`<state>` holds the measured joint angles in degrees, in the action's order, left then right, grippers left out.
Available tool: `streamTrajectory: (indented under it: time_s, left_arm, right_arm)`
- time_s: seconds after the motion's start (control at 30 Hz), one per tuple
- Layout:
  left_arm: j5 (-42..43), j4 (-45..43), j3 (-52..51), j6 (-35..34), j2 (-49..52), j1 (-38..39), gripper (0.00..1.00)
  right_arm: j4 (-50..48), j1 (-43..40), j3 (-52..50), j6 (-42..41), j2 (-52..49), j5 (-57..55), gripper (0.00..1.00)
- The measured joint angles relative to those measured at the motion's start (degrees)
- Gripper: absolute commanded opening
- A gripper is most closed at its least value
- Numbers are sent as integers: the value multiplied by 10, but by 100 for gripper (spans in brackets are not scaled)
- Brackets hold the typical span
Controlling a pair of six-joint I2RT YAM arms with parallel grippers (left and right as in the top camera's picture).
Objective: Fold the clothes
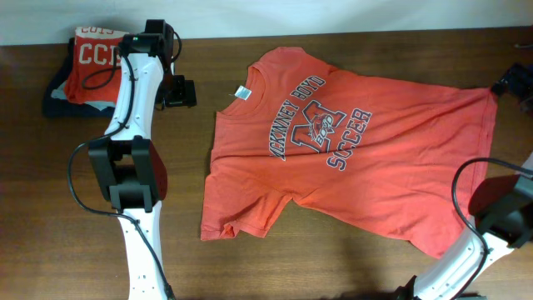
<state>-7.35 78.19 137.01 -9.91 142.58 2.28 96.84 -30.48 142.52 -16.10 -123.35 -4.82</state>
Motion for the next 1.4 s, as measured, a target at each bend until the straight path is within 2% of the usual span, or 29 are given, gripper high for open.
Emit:
streamTrajectory:
  time_s: [0.17, 0.27, 0.5, 0.7, 0.93, 1.03, 1.23, 1.4]
  left_arm:
    - [0, 0, 0, 0, 0, 0, 99]
    - [0, 0, 0, 0, 0, 0, 99]
    - [0, 0, 0, 0, 0, 0, 99]
    - [0, 0, 0, 0, 0, 0, 99]
    - [0, 0, 0, 0, 0, 0, 99]
    - [0, 0, 0, 0, 0, 0, 99]
    - [0, 0, 0, 0, 0, 0, 99]
    - [0, 0, 0, 0, 0, 0, 99]
  right_arm:
    - [1, 1, -11, -3, 42, 17, 99]
    - [0, 2, -57, -6, 96, 33, 99]
    - [-13, 2, -281, -38, 304, 30, 99]
    - [-92, -2, -503, -63, 438, 25, 99]
    - [-197, -64, -730, -85, 442, 28, 99]
    - [-237, -102, -790, -92, 435, 30, 99]
    - [-288, -190, -865, -94, 433, 41, 92]
    - [-329, -217, -906, -97, 433, 49, 87]
